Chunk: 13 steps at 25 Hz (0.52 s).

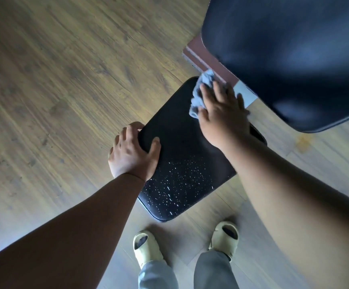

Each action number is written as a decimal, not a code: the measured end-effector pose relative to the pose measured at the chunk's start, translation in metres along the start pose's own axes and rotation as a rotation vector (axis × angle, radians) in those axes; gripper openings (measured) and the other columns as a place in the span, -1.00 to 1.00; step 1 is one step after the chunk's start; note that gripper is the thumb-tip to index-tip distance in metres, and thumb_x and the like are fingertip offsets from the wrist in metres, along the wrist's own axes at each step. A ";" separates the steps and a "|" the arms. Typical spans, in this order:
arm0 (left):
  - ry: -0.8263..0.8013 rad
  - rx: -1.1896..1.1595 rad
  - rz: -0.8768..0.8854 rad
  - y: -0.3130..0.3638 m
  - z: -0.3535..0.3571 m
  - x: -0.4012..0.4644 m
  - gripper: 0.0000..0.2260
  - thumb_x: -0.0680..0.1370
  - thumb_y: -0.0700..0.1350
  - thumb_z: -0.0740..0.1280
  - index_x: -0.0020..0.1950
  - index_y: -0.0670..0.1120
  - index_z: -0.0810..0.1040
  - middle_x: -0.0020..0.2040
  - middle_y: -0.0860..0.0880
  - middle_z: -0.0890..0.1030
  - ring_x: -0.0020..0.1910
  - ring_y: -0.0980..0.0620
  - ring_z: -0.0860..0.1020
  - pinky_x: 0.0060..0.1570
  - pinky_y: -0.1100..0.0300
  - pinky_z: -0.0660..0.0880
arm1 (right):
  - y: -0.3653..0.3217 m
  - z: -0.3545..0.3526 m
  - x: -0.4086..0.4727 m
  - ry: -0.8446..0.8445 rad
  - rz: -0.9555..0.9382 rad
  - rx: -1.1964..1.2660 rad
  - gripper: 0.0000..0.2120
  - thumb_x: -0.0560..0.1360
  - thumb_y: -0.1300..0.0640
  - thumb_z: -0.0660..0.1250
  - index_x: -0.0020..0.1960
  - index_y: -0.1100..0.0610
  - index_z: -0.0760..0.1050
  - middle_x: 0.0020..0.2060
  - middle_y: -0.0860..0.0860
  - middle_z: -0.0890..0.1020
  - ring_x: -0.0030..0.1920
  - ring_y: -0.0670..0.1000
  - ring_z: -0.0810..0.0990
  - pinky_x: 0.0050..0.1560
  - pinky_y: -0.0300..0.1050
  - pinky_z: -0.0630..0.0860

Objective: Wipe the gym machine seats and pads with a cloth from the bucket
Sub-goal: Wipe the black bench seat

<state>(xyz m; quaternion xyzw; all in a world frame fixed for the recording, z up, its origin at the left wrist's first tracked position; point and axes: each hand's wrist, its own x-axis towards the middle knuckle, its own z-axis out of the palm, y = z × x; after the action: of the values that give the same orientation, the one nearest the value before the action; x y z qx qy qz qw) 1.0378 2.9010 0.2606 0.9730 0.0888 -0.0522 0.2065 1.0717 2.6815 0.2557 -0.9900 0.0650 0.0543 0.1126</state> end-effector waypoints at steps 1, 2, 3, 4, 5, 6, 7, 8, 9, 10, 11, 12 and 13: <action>-0.002 0.004 -0.006 0.000 0.000 0.000 -0.55 0.38 0.30 0.15 0.17 0.11 0.43 0.13 0.07 0.54 0.18 -0.07 0.48 0.15 -0.04 0.43 | -0.022 0.003 0.009 0.000 0.002 0.015 -0.45 0.58 -0.04 0.08 0.56 0.03 0.23 0.58 0.08 0.18 0.55 0.25 0.14 0.51 0.26 0.08; -0.002 0.003 -0.014 0.000 0.000 0.001 -0.53 0.38 0.31 0.14 0.18 0.10 0.43 0.14 0.06 0.54 0.19 -0.07 0.48 0.16 -0.04 0.43 | -0.036 0.005 0.009 0.004 -0.050 0.025 -0.45 0.58 -0.04 0.09 0.55 0.02 0.25 0.58 0.07 0.19 0.56 0.25 0.14 0.51 0.25 0.09; -0.001 -0.001 -0.016 0.000 0.000 0.001 -0.53 0.38 0.31 0.14 0.18 0.10 0.43 0.14 0.06 0.54 0.19 -0.07 0.47 0.16 -0.04 0.43 | -0.040 0.008 0.000 0.001 -0.142 0.015 -0.46 0.57 -0.04 0.09 0.54 0.00 0.28 0.58 0.05 0.20 0.56 0.25 0.15 0.51 0.24 0.09; -0.003 -0.008 -0.014 0.000 -0.001 0.000 -0.54 0.38 0.30 0.15 0.18 0.12 0.42 0.14 0.07 0.54 0.19 -0.06 0.47 0.15 -0.03 0.42 | -0.032 0.010 -0.016 -0.022 -0.237 -0.011 -0.47 0.57 -0.05 0.08 0.53 -0.01 0.29 0.58 0.03 0.20 0.56 0.23 0.16 0.52 0.23 0.09; -0.002 -0.014 -0.011 0.000 -0.001 0.000 -0.56 0.38 0.29 0.17 0.19 0.13 0.42 0.14 0.08 0.54 0.19 -0.06 0.48 0.15 -0.02 0.41 | -0.017 0.011 -0.037 -0.037 -0.302 -0.024 -0.47 0.57 -0.05 0.06 0.53 -0.02 0.30 0.58 0.01 0.21 0.56 0.22 0.17 0.52 0.22 0.09; 0.004 -0.021 -0.006 0.000 -0.001 0.000 -0.57 0.39 0.28 0.19 0.19 0.15 0.42 0.14 0.08 0.54 0.19 -0.05 0.48 0.15 -0.01 0.41 | 0.001 0.008 -0.056 -0.050 -0.322 -0.026 -0.46 0.56 -0.06 0.05 0.52 -0.01 0.30 0.57 0.01 0.22 0.55 0.22 0.19 0.51 0.22 0.11; 0.011 -0.027 0.001 0.000 0.000 0.000 -0.59 0.40 0.27 0.20 0.19 0.15 0.42 0.14 0.09 0.54 0.19 -0.05 0.48 0.14 0.00 0.40 | 0.016 0.003 -0.063 -0.033 -0.292 -0.027 -0.46 0.56 -0.06 0.04 0.52 -0.01 0.31 0.56 0.02 0.24 0.54 0.22 0.21 0.50 0.23 0.13; 0.019 -0.030 0.004 -0.001 0.000 0.000 -0.59 0.40 0.26 0.21 0.19 0.15 0.42 0.13 0.09 0.54 0.18 -0.06 0.48 0.14 0.01 0.40 | 0.027 0.001 -0.058 -0.017 -0.226 -0.032 -0.47 0.55 -0.05 0.04 0.51 0.00 0.30 0.55 0.04 0.26 0.53 0.23 0.23 0.49 0.25 0.14; 0.026 -0.027 0.006 -0.001 0.001 -0.001 -0.60 0.40 0.26 0.22 0.18 0.14 0.43 0.13 0.08 0.54 0.18 -0.06 0.48 0.13 0.01 0.39 | 0.028 -0.002 -0.045 -0.010 -0.147 -0.046 -0.47 0.56 -0.03 0.05 0.51 0.01 0.29 0.55 0.05 0.25 0.52 0.24 0.22 0.48 0.26 0.13; 0.027 -0.022 0.009 -0.001 0.001 0.000 -0.59 0.40 0.26 0.21 0.18 0.13 0.43 0.13 0.08 0.54 0.18 -0.06 0.48 0.13 0.01 0.39 | 0.019 0.001 -0.027 0.006 -0.066 -0.048 -0.47 0.56 -0.03 0.06 0.52 0.02 0.28 0.55 0.06 0.23 0.53 0.24 0.20 0.48 0.27 0.11; 0.027 -0.018 0.011 -0.002 0.002 0.000 -0.58 0.40 0.27 0.20 0.18 0.12 0.43 0.13 0.07 0.54 0.18 -0.07 0.48 0.14 0.01 0.39 | -0.001 0.003 -0.012 0.012 -0.008 -0.030 -0.47 0.56 -0.03 0.08 0.52 0.03 0.27 0.56 0.07 0.22 0.53 0.25 0.19 0.48 0.26 0.10; 0.028 -0.019 0.010 -0.002 0.001 0.000 -0.57 0.40 0.27 0.19 0.18 0.12 0.43 0.13 0.07 0.54 0.18 -0.07 0.48 0.14 0.00 0.39 | -0.024 0.006 -0.003 0.016 -0.004 -0.012 -0.46 0.55 -0.03 0.10 0.52 0.03 0.28 0.56 0.07 0.23 0.53 0.25 0.19 0.48 0.25 0.11; 0.030 -0.025 0.010 -0.002 0.002 0.000 -0.57 0.39 0.27 0.20 0.18 0.12 0.43 0.14 0.07 0.54 0.19 -0.07 0.48 0.14 0.00 0.39 | -0.042 0.009 -0.004 0.019 -0.062 -0.001 -0.46 0.54 -0.04 0.11 0.51 0.02 0.31 0.56 0.07 0.24 0.53 0.26 0.20 0.48 0.25 0.13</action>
<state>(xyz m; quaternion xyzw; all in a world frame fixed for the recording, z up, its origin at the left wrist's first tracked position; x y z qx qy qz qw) 1.0369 2.9023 0.2584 0.9714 0.0880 -0.0354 0.2176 1.0730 2.7245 0.2569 -0.9921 0.0353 0.0412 0.1132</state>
